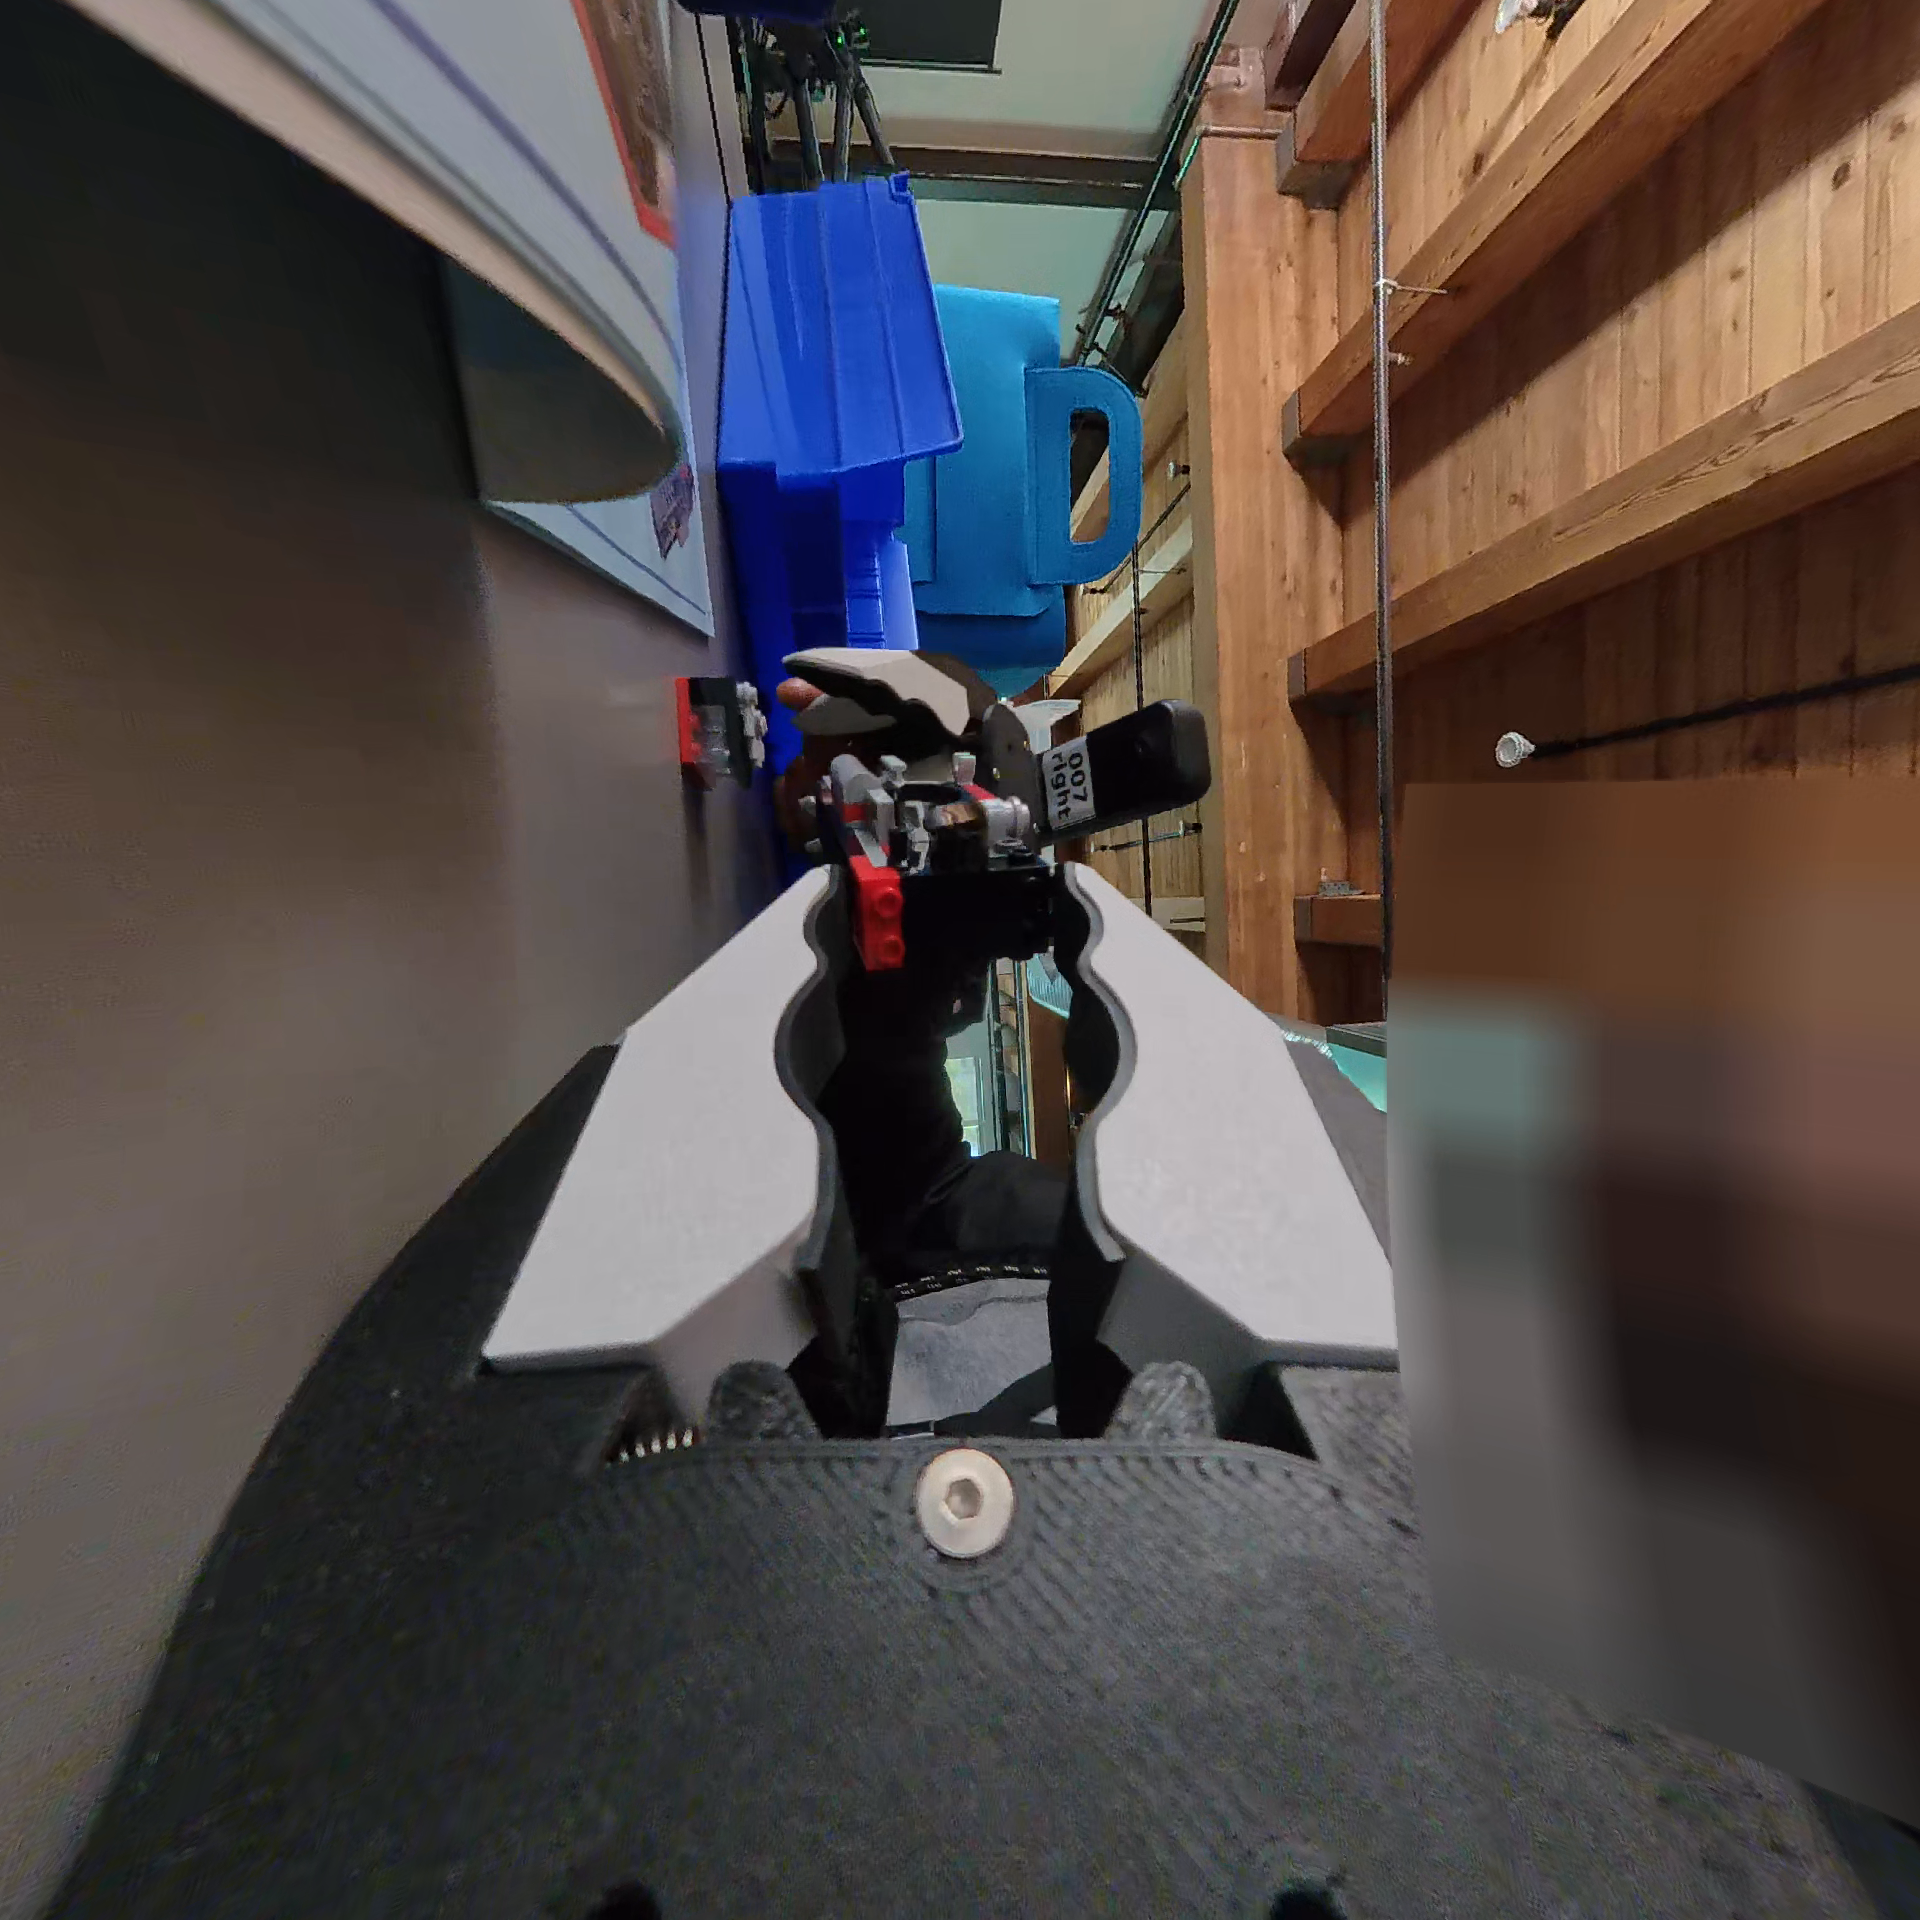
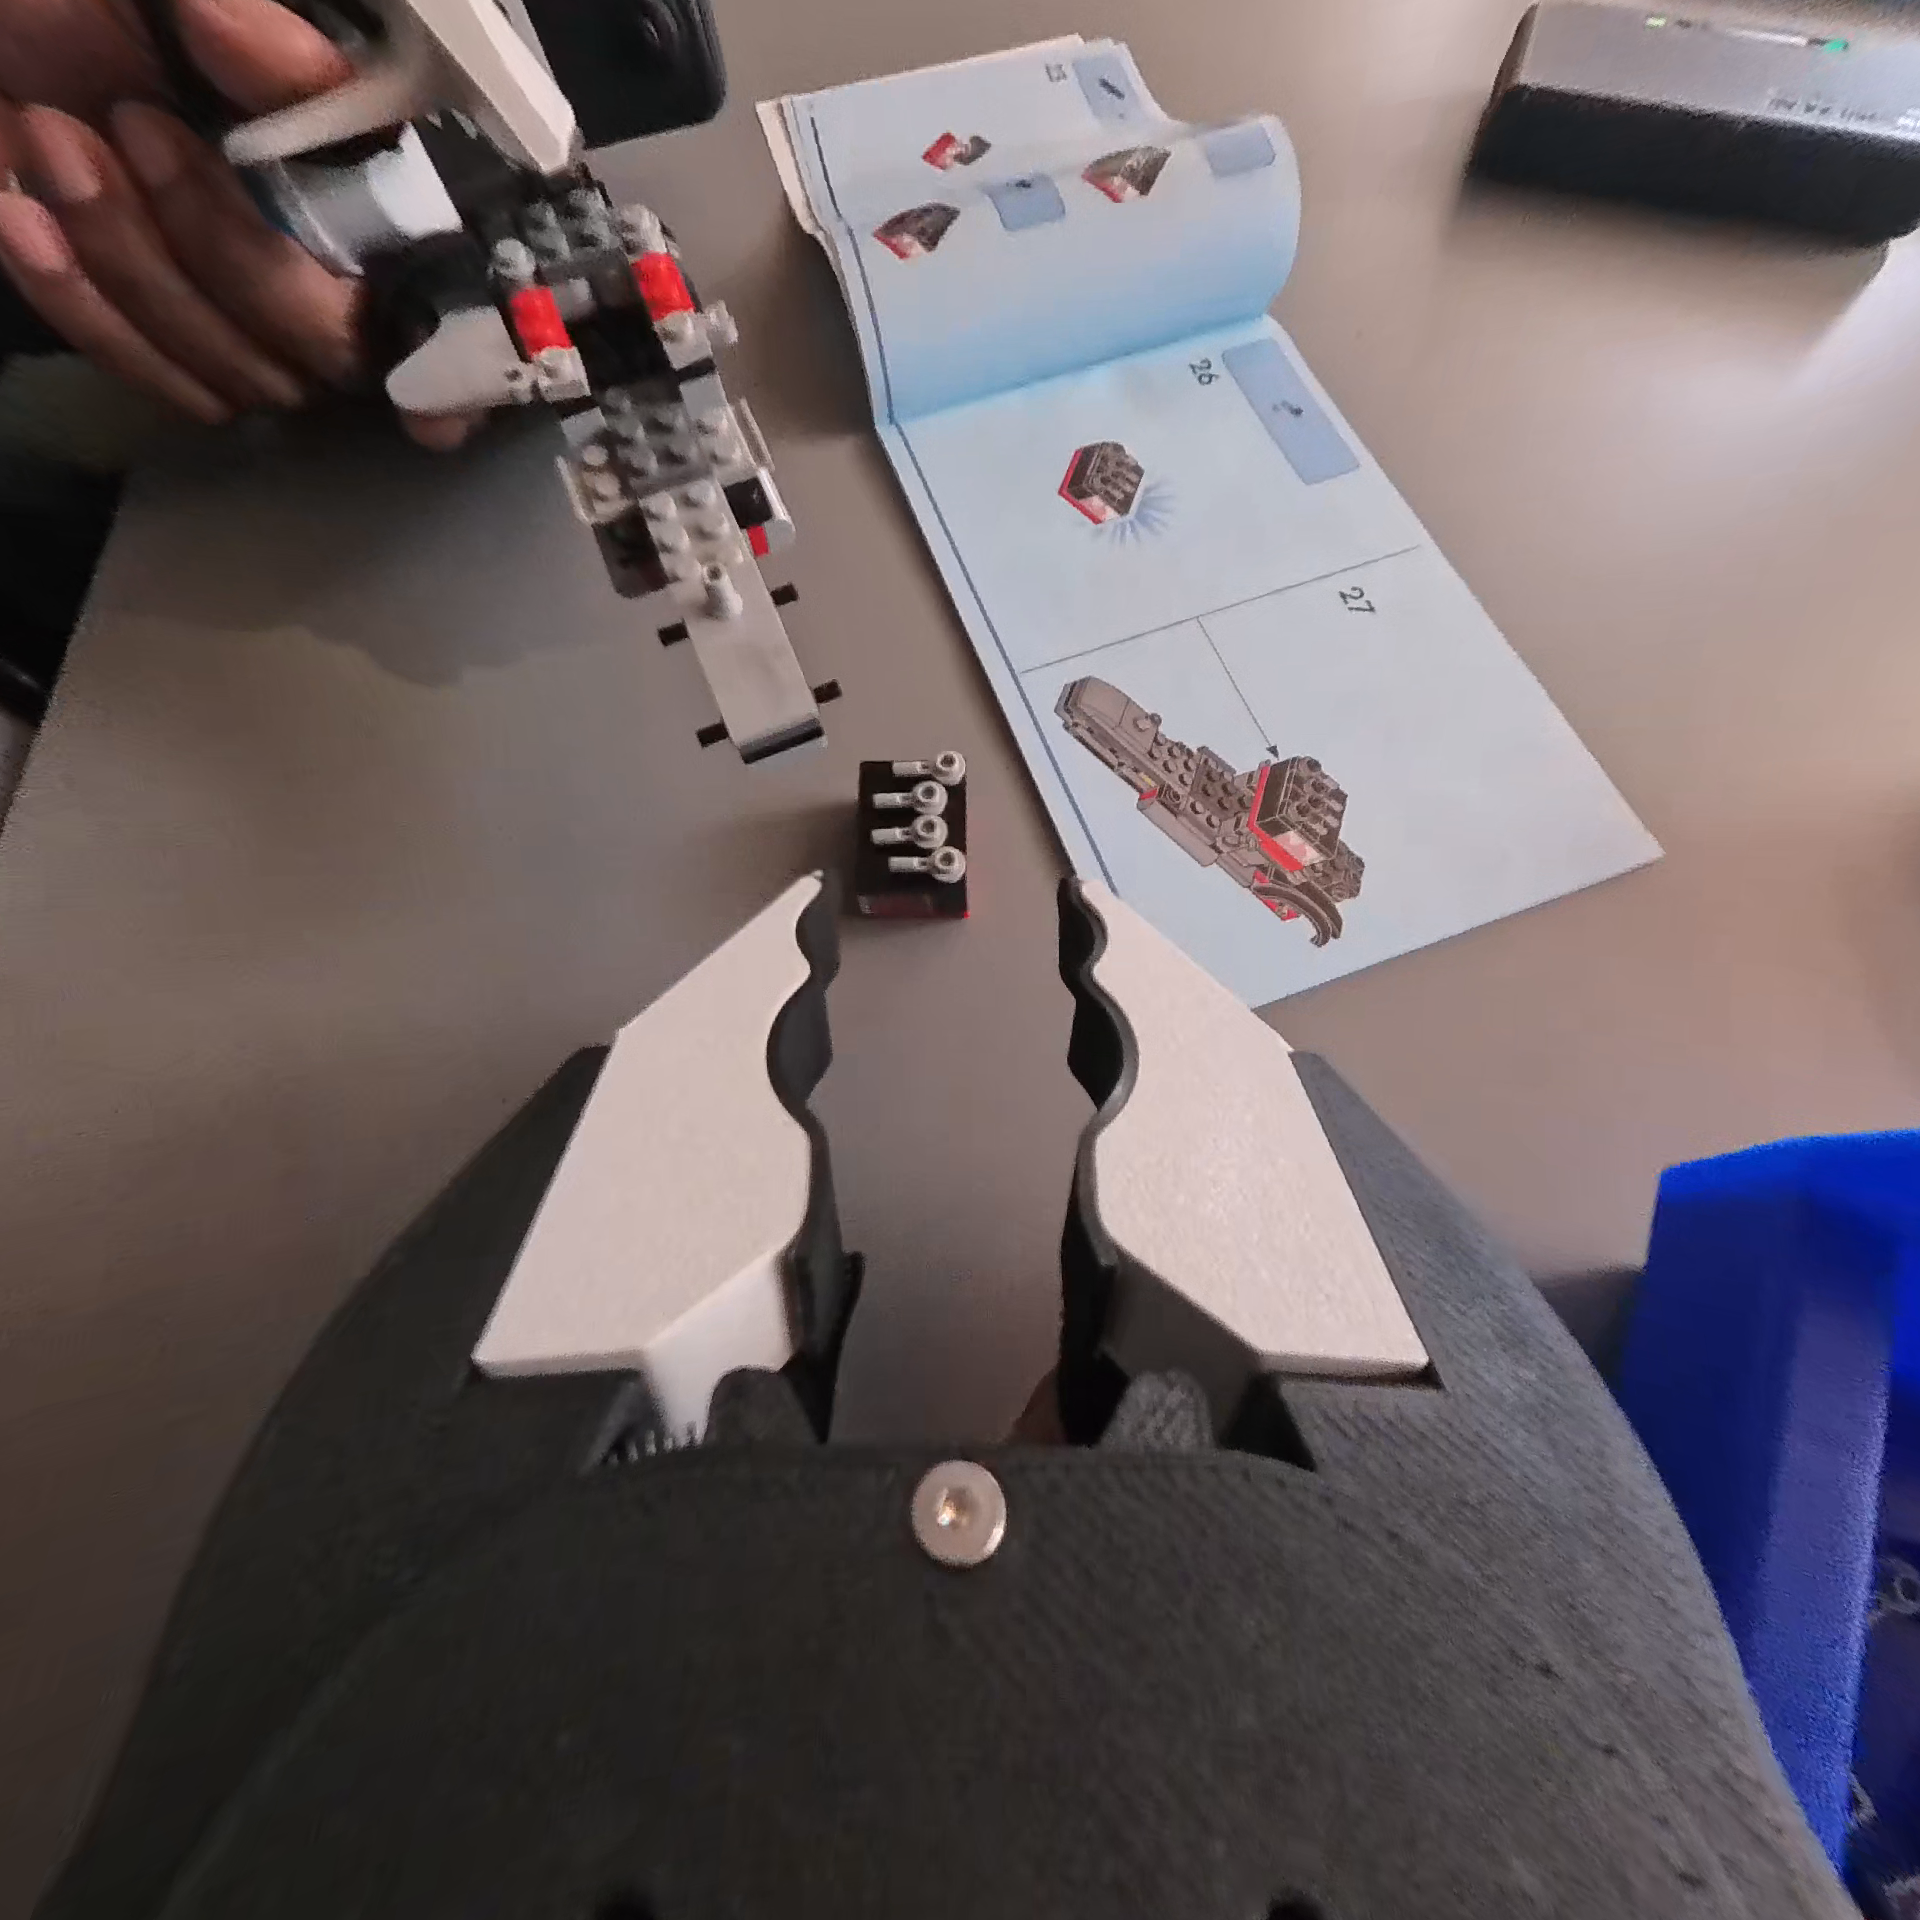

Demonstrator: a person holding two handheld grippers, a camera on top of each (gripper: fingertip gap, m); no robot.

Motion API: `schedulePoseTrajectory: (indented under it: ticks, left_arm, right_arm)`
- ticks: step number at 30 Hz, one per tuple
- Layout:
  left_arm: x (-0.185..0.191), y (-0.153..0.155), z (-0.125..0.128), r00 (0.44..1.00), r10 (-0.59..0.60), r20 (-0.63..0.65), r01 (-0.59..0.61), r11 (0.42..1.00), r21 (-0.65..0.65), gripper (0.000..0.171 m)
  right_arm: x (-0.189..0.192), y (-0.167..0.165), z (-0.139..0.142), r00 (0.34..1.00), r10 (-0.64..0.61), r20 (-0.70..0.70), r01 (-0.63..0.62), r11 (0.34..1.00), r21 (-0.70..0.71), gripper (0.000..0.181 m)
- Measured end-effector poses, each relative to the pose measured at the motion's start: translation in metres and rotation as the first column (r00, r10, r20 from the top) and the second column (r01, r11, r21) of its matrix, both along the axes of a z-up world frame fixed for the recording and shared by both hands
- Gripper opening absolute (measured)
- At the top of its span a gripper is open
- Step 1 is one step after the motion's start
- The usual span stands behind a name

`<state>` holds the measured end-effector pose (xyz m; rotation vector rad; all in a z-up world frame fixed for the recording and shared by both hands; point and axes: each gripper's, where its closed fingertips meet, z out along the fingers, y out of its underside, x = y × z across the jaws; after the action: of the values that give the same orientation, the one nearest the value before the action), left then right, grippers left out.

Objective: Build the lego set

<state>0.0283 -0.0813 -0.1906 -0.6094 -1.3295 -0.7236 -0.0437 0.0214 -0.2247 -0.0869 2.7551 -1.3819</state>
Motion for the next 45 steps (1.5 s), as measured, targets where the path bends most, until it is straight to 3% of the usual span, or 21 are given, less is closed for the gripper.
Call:
schedulePoseTrajectory:
  ticks: [9,18,26,34,45]
  left_arm:
    - [-0.011,-0.007,0.002,0.999,0.037,-0.008,-0.037,0.999,0.022,0.039]
    - [-0.015,-0.008,0.001,0.999,0.052,-0.008,-0.052,0.999,0.005,0.039]
    - [-0.013,-0.006,0.004,0.999,0.053,-0.009,-0.053,0.998,0.037,0.039]
    - [-0.004,-0.006,0.007,0.998,0.059,-0.016,-0.058,0.997,0.056,0.039]
    - [0.002,-0.010,0.009,0.996,0.076,-0.040,-0.074,0.996,0.051,0.039]
  right_arm:
    - [0.010,-0.012,-0.017,1.000,0.006,0.024,-0.008,0.997,0.073,0.046]
    - [0.036,-0.008,-0.016,0.991,0.118,0.060,-0.122,0.990,0.077,0.040]
    - [0.020,-0.008,-0.011,0.990,0.144,-0.015,-0.143,0.989,0.046,0.045]
    - [0.023,-0.016,-0.006,0.965,0.262,-0.027,-0.262,0.965,0.009,0.055]
    - [0.036,-0.015,-0.016,0.953,0.302,-0.024,-0.300,0.952,0.060,0.049]
